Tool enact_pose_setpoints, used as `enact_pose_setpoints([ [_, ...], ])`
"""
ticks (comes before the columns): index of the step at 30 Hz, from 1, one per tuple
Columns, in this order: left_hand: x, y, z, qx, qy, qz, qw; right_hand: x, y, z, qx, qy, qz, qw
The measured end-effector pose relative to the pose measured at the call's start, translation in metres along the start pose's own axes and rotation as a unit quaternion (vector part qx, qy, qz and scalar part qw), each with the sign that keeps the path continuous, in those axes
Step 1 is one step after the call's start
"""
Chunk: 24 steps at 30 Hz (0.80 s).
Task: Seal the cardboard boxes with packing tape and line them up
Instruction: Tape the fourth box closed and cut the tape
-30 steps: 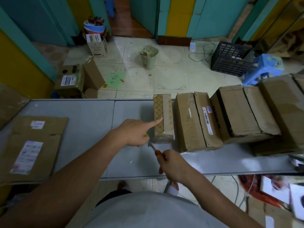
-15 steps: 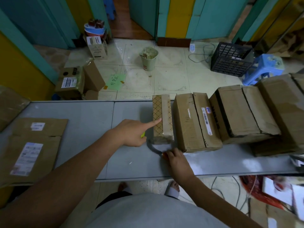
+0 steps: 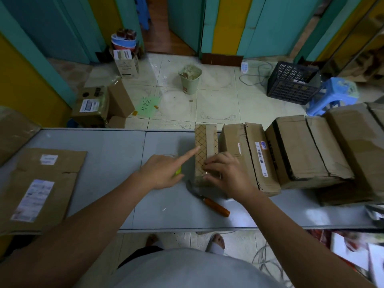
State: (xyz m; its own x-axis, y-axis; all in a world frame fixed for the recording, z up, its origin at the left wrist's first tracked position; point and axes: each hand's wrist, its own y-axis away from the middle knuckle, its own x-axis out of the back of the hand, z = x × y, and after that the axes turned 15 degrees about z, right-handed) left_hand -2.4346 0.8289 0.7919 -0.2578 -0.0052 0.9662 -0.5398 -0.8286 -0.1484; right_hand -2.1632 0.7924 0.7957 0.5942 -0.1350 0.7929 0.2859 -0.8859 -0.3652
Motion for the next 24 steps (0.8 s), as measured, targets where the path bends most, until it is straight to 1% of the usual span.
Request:
enact_pose_setpoints([
  [2,-0.009,0.013,-0.012,0.037,-0.016,0.031,0.999,-0.002,0.003,0.004,0.004,-0.002,0.007,1.000],
  [3,-0.015,0.021,-0.019,0.058,-0.021,0.033,0.998,-0.004,0.005,0.005,0.007,-0.003,0.011,1.000],
  [7,-0.039,0.048,-0.037,0.135,-0.020,-0.005,0.991,-0.009,0.011,0.010,0.026,0.006,0.034,0.999],
  [13,-0.045,0.063,-0.030,0.184,-0.005,-0.001,0.983,-0.015,0.018,0.017,0.073,0.024,0.075,0.994],
  [16,-0.039,0.068,-0.029,0.205,0.003,0.031,0.978,-0.014,0.016,0.017,0.083,0.015,0.077,0.993],
  [18,-0.031,0.064,-0.025,0.196,0.025,0.089,0.976,-0.014,0.016,0.015,0.080,0.005,0.077,0.994],
  [20,-0.020,0.054,-0.013,0.161,0.082,0.144,0.973,-0.014,0.017,0.013,0.068,-0.010,0.076,0.995],
  [22,-0.011,0.036,0.005,0.092,0.132,0.167,0.973,-0.014,0.019,0.012,0.065,-0.014,0.072,0.995],
  [24,-0.008,0.016,0.028,0.025,0.169,0.163,0.972,-0.015,0.021,0.013,0.069,-0.014,0.068,0.995],
])
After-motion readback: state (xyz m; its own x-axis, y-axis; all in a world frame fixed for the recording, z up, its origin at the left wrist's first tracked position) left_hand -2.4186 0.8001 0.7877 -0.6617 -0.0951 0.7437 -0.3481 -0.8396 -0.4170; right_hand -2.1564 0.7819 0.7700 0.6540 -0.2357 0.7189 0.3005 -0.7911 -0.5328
